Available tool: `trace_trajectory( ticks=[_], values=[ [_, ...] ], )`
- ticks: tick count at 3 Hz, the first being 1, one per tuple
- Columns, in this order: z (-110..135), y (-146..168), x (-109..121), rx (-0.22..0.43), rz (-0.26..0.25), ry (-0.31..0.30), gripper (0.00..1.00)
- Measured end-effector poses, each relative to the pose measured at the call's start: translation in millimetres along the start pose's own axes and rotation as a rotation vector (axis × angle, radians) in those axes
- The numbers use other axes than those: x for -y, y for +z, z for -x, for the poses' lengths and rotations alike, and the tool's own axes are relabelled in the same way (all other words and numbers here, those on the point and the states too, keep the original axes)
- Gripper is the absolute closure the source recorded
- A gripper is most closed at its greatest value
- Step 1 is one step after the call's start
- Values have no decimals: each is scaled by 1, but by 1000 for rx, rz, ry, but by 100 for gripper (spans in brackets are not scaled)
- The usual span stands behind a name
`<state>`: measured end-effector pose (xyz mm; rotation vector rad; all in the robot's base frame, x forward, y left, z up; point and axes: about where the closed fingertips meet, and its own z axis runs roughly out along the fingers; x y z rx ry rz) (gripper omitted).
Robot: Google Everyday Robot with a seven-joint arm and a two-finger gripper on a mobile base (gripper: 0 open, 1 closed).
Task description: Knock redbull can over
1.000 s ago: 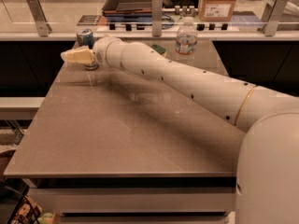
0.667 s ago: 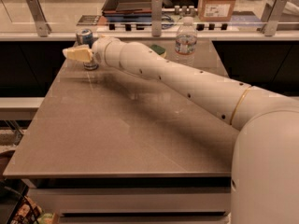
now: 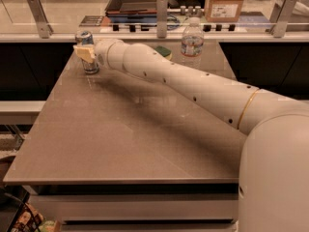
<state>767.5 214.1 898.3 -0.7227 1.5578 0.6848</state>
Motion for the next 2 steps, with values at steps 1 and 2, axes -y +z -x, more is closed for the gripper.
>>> trace_trajectory(
  ticks=[1,2],
  values=[
    [0,1,-2,0,3,0,87],
    [0,2,-3,0,5,0,100]
  ],
)
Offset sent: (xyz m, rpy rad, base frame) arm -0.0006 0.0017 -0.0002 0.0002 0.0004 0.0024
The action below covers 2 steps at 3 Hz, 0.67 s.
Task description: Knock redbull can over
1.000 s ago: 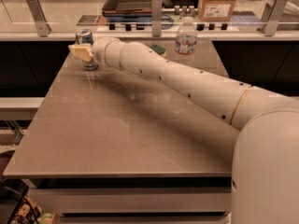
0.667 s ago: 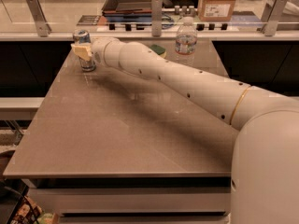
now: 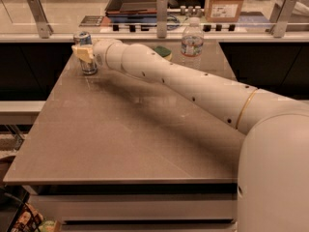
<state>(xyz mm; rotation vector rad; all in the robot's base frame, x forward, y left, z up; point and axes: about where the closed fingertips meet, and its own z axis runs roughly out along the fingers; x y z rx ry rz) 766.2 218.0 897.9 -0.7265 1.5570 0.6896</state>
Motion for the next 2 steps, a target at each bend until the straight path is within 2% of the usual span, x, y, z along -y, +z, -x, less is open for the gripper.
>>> trace_trajectory(
  ticks=[1,2],
  values=[
    [0,0,0,0,0,0,100],
    [8,-8,2,-34,-12,-23,100]
  ],
)
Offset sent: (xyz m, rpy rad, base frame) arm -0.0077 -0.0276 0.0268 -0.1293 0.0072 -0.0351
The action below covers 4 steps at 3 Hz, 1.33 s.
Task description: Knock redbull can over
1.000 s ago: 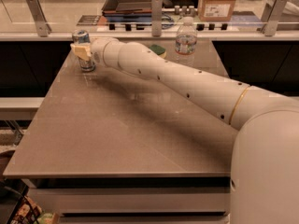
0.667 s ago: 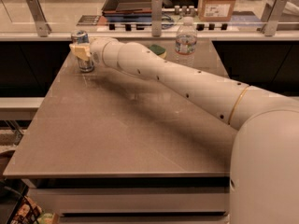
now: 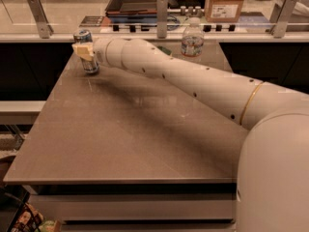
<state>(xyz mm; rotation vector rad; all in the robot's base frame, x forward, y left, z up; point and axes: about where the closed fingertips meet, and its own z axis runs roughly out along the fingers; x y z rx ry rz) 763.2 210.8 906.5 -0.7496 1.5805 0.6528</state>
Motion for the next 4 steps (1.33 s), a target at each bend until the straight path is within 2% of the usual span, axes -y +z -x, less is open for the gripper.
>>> trace_trajectory(
  ticks=[1,2,4],
  values=[
    [13,-9,-7,-60,-1,-24,100],
    [27,-21,-6,-159,-10,-58,100],
    [19,-49,20,-371,-64,-95,100]
  ],
)
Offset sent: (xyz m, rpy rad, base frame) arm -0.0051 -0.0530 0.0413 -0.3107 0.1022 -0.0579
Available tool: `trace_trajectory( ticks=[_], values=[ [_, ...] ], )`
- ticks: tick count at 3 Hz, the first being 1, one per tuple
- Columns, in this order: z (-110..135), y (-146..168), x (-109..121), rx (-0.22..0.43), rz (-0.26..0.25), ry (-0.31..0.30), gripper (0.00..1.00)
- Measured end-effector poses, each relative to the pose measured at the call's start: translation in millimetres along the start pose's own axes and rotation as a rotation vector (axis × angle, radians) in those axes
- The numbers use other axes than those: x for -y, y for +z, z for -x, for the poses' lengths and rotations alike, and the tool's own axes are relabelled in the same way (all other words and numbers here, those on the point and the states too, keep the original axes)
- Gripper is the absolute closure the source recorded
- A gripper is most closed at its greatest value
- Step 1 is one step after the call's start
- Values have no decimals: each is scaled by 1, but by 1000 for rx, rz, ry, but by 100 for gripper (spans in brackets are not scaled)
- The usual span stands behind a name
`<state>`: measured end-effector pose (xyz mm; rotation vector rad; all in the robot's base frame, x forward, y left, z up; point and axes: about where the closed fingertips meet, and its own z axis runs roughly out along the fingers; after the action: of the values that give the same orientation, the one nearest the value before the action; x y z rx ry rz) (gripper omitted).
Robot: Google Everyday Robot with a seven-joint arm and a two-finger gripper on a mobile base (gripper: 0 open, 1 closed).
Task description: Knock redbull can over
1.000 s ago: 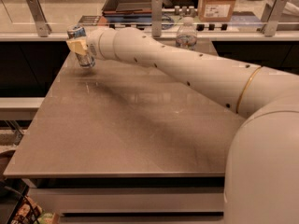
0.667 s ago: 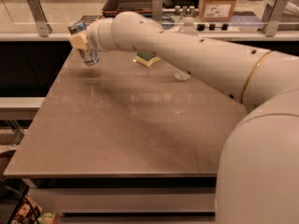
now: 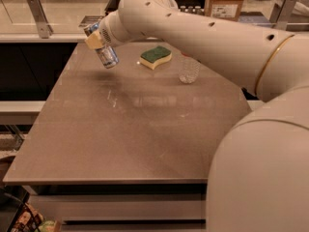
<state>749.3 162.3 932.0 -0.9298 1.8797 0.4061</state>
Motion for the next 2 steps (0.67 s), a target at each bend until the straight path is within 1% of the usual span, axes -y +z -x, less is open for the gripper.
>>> trace_trajectory(
  ticks=[1,2],
  values=[
    [-10,-3,8,-82,-11,-14,100],
    [-13,-3,10,-177,-4,-59,100]
  ],
)
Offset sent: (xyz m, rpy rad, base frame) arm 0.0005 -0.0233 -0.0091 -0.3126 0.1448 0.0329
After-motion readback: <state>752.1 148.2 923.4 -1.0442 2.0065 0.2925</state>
